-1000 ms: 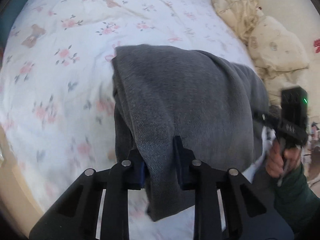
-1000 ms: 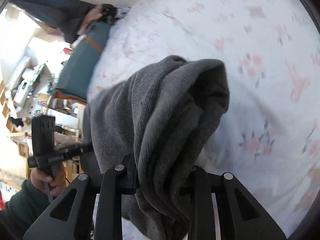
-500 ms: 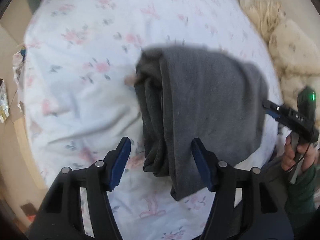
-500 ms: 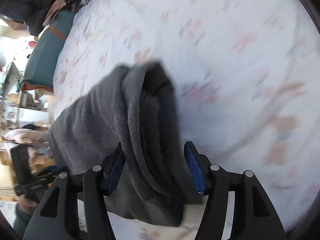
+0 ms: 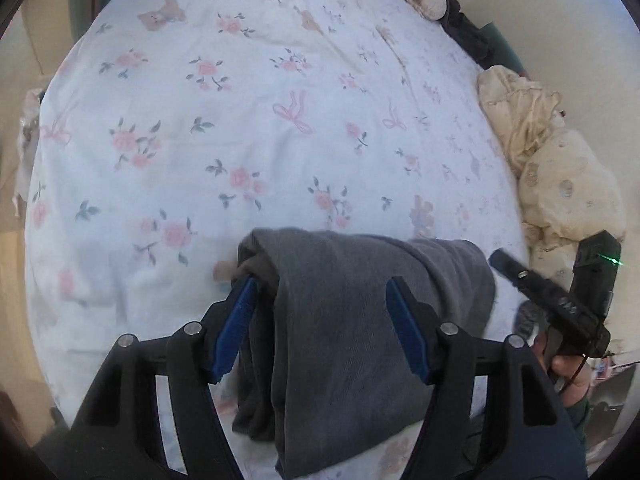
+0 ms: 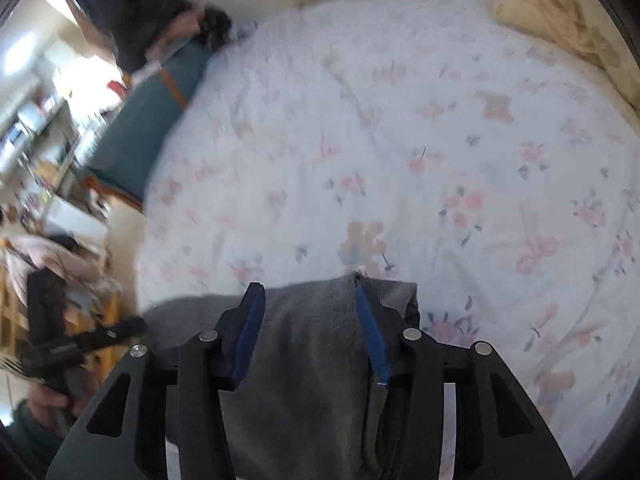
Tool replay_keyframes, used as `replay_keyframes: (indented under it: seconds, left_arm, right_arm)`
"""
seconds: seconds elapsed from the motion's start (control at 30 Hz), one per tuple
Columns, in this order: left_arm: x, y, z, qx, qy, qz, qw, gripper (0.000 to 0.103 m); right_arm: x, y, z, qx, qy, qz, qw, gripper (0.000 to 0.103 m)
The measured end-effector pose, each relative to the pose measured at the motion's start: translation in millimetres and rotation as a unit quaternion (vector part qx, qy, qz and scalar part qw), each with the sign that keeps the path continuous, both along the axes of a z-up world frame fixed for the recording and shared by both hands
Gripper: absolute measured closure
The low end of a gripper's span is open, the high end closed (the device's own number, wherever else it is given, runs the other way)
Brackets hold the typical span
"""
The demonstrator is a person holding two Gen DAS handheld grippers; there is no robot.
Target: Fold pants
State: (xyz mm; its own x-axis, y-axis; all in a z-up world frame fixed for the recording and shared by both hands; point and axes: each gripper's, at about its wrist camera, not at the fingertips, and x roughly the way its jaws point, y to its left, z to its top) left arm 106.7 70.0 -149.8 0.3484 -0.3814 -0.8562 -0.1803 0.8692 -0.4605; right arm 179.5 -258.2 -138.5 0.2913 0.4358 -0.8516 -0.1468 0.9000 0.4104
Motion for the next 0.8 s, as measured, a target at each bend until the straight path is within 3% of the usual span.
replay_keyframes:
  seconds: [0.03, 0.1, 0.17, 0.23, 0.3, 0.37, 0.5, 0.6, 0.8]
  left_arm:
    - [0.0, -0.6, 2.1, 0.012, -0.008, 0.001, 0.9999, 0.040]
    - [4.6, -2.6, -0.7, 0.018, -0.009, 0.000, 0.9998, 0.045]
    - [10.5, -5.4, -5.9, -0.005, 0.000, -0.007, 1.0000, 0.065]
    - [12.7, -12.9, -3.3, 0.003, -0.006, -0.019, 0.9998, 0.078]
    - [12.4, -21.9, 5.3, 0.035, -0.017, -0.037, 0.9985, 0.092]
    - [9.5, -24.3, 13.7, 0.046, -0.029, -0.035, 0.9979, 0.094]
    - [-1.2, -21.4, 23.6, 0.032, -0.037, -0.026, 0.9985, 0.095]
    - [-3.5, -18.6, 26.2, 0.031, -0.039, -0.028, 0.9984, 0.095]
    - [3.0, -7.8, 15.6, 0.026, -0.029, -0.014, 0.9991, 0.095]
  right_arm:
    - [-5.9, 1.9, -3.4, -0.011, 0.000, 0.000, 1.000, 0.077]
    - [-7.3, -1.8, -12.4, -0.019, 0.005, -0.009, 1.000, 0.080]
    - [-5.8, -8.3, -13.7, 0.008, 0.016, -0.015, 1.000, 0.082]
    - [-4.2, -10.0, -11.6, 0.017, 0.016, -0.010, 1.000, 0.088]
    - [-4.9, -8.7, -7.7, 0.018, 0.009, -0.006, 1.000, 0.096]
    - [-9.8, -6.9, 5.8, 0.012, -0.021, -0.001, 1.000, 0.101]
    - [-16.2, -19.5, 26.8, 0.004, -0.054, -0.033, 0.998, 0.102]
    - [-21.8, -14.9, 37.6, -0.005, -0.073, -0.027, 0.997, 0.102]
    - [-2.3, -9.4, 4.7, -0.049, -0.023, -0.030, 0.998, 0.103]
